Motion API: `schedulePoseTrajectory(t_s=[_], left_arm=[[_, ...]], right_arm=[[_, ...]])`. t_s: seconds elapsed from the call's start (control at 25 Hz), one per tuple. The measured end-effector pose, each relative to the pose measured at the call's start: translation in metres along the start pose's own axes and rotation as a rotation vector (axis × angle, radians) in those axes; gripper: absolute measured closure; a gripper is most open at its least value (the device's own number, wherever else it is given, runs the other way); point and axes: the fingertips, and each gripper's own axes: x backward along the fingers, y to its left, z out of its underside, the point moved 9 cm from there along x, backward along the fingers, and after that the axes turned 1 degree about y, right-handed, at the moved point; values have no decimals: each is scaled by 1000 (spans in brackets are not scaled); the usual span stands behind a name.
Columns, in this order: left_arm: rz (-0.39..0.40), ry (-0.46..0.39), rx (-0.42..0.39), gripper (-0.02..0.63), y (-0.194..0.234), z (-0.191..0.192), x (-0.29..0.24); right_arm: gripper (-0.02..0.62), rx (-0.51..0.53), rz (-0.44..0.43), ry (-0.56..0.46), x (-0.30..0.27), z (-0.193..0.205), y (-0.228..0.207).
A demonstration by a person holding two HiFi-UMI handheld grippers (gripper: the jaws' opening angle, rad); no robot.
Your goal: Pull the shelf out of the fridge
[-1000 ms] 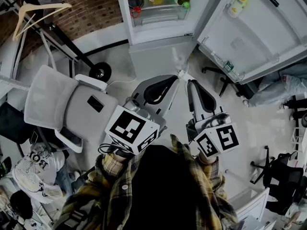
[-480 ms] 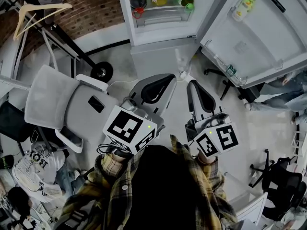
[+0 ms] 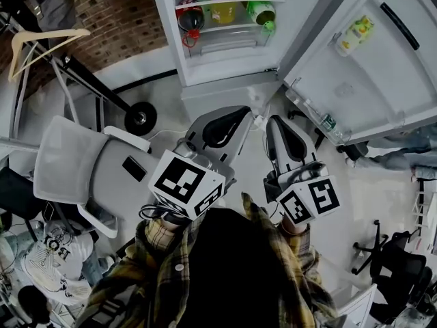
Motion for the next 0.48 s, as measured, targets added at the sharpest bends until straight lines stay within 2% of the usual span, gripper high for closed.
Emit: schedulePoseTrajectory(t_s=[0.48], left_arm=[[15,-3,-4,603,72,-21,-58]], right_arm=[[577,-10,27,-22,-76,-16,-44]])
